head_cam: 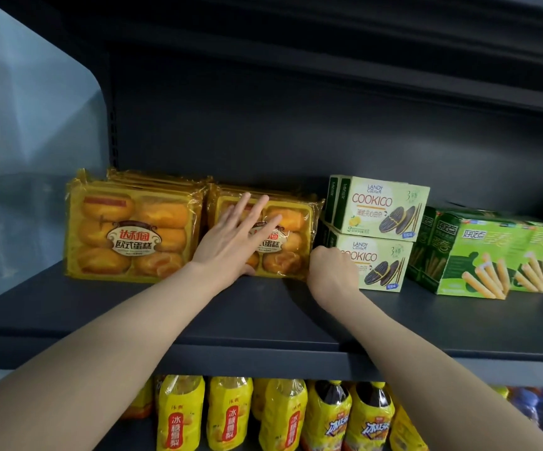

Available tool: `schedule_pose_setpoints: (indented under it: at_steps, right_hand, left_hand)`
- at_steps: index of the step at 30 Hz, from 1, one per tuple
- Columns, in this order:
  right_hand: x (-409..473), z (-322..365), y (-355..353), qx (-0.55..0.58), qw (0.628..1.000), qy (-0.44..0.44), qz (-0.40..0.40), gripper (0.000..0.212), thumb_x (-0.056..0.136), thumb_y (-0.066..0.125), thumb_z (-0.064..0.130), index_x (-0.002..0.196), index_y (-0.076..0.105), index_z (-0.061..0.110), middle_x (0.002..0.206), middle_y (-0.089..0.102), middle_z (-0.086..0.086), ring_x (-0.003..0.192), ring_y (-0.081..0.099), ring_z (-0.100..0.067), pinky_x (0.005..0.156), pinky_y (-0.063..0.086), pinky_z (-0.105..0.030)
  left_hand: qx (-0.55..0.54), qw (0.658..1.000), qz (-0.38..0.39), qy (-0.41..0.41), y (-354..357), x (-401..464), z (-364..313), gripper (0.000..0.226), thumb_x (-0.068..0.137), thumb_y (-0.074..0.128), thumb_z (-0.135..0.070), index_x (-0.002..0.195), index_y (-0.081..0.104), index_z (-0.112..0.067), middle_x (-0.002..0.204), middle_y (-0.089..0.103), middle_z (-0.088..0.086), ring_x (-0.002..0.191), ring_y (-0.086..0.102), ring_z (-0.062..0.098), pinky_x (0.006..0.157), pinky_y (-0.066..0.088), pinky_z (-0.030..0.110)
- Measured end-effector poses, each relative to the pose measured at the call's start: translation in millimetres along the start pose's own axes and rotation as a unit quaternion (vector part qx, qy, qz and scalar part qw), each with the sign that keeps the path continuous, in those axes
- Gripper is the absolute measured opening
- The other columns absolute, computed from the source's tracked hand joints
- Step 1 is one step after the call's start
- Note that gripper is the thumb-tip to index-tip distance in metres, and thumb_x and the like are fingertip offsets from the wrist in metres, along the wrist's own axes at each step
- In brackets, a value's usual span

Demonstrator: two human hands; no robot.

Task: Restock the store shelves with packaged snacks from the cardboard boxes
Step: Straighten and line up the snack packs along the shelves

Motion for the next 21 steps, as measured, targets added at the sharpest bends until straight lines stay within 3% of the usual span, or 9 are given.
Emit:
schedule_pose_setpoints:
  at_steps: [4,7,11,13,14,16,18,21]
  right_hand:
    - [-6.8,2.5,-3.5,-0.113,0.992,-0.052,0.008,0.028,0.094,0.054,-0.002,0.12,0.06,0.007,0.118,0.064,-0.012,0.112,0.061,-0.032,0.084,0.05,-0.037]
    - [-14.0,9.2,-10.7,-0.154,0.984,-0.086,-0.005,0.03,0.093,0.056,-0.003,0.119,0.061,0.008,0.117,0.066,-0.01,0.11,0.064,-0.032,0.082,0.05,-0.037]
    - [-18.1,41.8,-39.5,-0.134,0.96,-0.169,-0.18,0.04,0.088,0.068,0.006,0.126,0.055,0.009,0.122,0.061,-0.014,0.11,0.061,-0.033,0.073,0.054,-0.038]
    - [-10.0,54.5,-35.3,-0.113,0.949,-0.221,-0.196,0.067,0.086,0.072,0.015,0.145,0.043,0.011,0.148,0.043,-0.02,0.132,0.046,-0.04,0.096,0.051,-0.045]
    - [-4.8,58.5,-28.5,-0.123,0.948,-0.239,-0.173,0.077,0.09,0.068,0.02,0.156,0.028,0.014,0.16,0.026,-0.02,0.145,0.031,-0.042,0.11,0.04,-0.047]
    - [4.4,60.9,-16.9,-0.146,0.949,-0.242,-0.137,0.084,0.098,0.059,0.028,0.161,0.003,0.018,0.167,-0.001,-0.016,0.153,0.007,-0.041,0.12,0.023,-0.047]
    - [5.1,60.8,-14.5,-0.16,0.95,-0.229,-0.138,0.085,0.1,0.057,0.03,0.16,-0.003,0.018,0.167,-0.007,-0.017,0.153,0.003,-0.042,0.121,0.021,-0.048]
    - [-4.3,75.2,-23.4,-0.149,0.936,-0.262,-0.183,0.095,0.088,0.073,0.028,0.16,0.012,0.023,0.166,0.006,-0.018,0.151,0.008,-0.045,0.12,0.025,-0.056]
  left_hand:
    - [0.027,0.999,0.02,-0.016,-2.6,0.0,-0.9,0.112,0.089,0.07,-0.038,0.155,-0.019,-0.027,0.159,-0.033,0.013,0.147,-0.025,0.04,0.122,0.004,0.049]
    - [0.043,0.998,0.024,-0.027,-7.4,-1.1,-0.9,0.114,0.088,0.074,-0.024,0.156,-0.017,-0.026,0.16,-0.03,0.014,0.146,-0.024,0.042,0.121,0.003,0.05]
    - [0.089,0.995,-0.049,0.003,-27.7,-12.3,-4.3,0.104,0.087,0.072,-0.033,0.159,-0.001,-0.018,0.164,-0.015,0.018,0.149,-0.017,0.041,0.122,0.001,0.056]
    - [0.098,0.993,-0.07,0.009,-35.3,-20.2,-2.7,0.098,0.088,0.07,-0.038,0.159,0.006,-0.014,0.164,-0.01,0.019,0.15,-0.016,0.038,0.122,0.002,0.055]
    - [0.096,0.993,-0.075,0.004,-37.2,-24.5,0.4,0.096,0.089,0.069,-0.038,0.159,0.008,-0.013,0.164,-0.009,0.019,0.15,-0.016,0.036,0.122,0.002,0.055]
    - [0.08,0.993,-0.084,-0.005,-38.7,-35.3,8.6,0.094,0.091,0.066,-0.04,0.159,0.007,-0.013,0.165,-0.009,0.017,0.151,-0.016,0.035,0.122,0.002,0.054]
    - [0.049,0.993,-0.103,-0.01,-44.2,-51.1,20.1,0.096,0.09,0.063,-0.05,0.159,0.007,-0.014,0.165,-0.008,0.015,0.152,-0.014,0.033,0.123,0.003,0.054]
    - [0.025,0.99,-0.127,-0.048,-51.7,-79.9,56.2,0.111,0.082,0.061,-0.067,0.159,0.001,-0.015,0.165,-0.011,0.014,0.152,-0.013,0.031,0.122,0.001,0.056]
Point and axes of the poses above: each hand's wrist, its own x-axis towards the middle knuckle, its own y-axis out of the palm, z = x × y, the point moved 9 cm from there along x, towards the middle knuckle
